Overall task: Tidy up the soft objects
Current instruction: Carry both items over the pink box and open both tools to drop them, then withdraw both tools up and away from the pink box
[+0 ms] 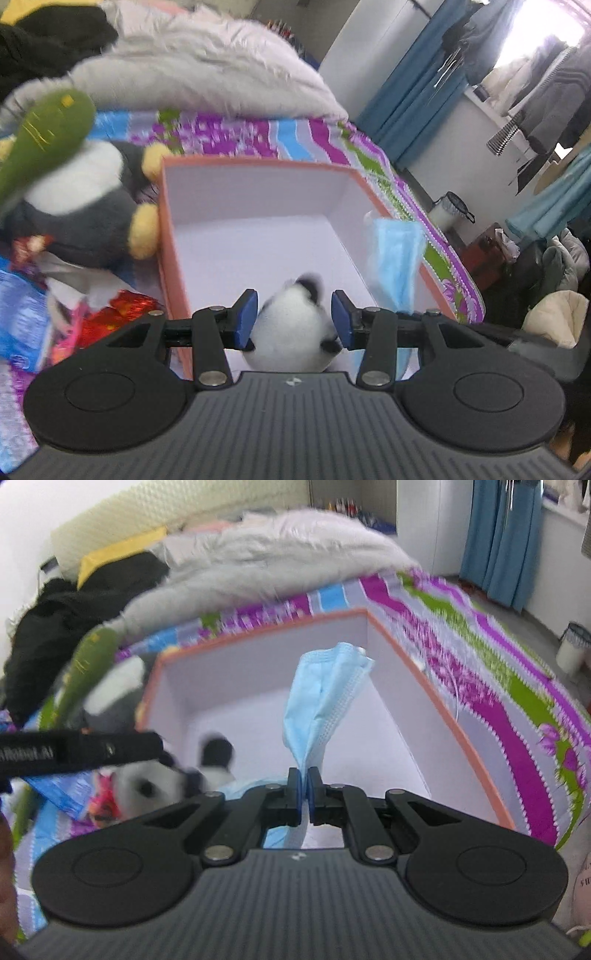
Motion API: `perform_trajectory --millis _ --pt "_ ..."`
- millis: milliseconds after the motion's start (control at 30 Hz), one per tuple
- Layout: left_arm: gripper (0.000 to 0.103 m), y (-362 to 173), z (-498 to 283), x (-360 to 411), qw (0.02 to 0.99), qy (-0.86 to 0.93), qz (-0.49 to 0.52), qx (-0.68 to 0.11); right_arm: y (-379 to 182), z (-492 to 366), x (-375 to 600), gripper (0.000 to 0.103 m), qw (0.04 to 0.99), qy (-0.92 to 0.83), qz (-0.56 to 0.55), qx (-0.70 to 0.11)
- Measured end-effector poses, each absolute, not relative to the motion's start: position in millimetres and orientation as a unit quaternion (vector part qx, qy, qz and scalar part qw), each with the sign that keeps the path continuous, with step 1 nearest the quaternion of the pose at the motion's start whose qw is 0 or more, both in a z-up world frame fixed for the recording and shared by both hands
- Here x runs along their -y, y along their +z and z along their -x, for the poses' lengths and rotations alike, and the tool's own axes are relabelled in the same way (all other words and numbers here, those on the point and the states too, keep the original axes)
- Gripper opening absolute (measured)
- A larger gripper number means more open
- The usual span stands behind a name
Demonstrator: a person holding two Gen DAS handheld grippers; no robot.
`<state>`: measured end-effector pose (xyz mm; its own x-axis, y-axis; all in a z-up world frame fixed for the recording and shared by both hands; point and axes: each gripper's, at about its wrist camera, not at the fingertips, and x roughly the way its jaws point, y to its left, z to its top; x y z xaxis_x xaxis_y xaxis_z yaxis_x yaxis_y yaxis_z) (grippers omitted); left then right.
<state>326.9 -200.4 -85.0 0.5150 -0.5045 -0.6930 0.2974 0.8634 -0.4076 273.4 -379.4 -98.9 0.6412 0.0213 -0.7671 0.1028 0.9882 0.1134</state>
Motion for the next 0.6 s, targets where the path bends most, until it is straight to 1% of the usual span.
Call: perform_trajectory --millis 133,267,300,333,367,400,600 --pt "0.049 -111.4 -356.8 216.6 0.85 -0.231 0.122 -0.457 -127.2 -283.3 392.4 0.008 0.888 -0.026 -0.093 -0.449" --pt "0.05 -127.9 -374.2 233.6 0.844 -0.233 0.115 -0.469 -143.5 -288.3 404.2 0.01 0.878 -0.031 -0.108 -0.465" --pt "0.051 -130.1 -377.4 235.8 0.843 -0.232 0.114 -0.471 -145.3 -289.1 406.8 0.013 0.877 -0.032 -0.111 -0.467" --pt "0.053 -132.4 -379.9 237.5 0.842 -0.231 0.115 -0.473 -147.5 -291.0 408.6 0.022 0.875 -0.035 -0.111 -0.47" --pt "0.059 -133.3 -380.6 238.0 0.842 -0.232 0.116 -0.473 -148.7 -290.7 410.1 0.03 0.874 -0.036 -0.114 -0.471" --pt "0.063 -133.7 -381.8 238.7 0.841 -0.231 0.115 -0.476 -149.1 -289.3 411.1 0.041 0.875 -0.034 -0.118 -0.469" --pt "0.064 -127.9 -372.1 234.6 0.845 -0.221 0.11 -0.474 -136.9 -282.8 411.4 0.04 0.881 -0.028 -0.131 -0.454"
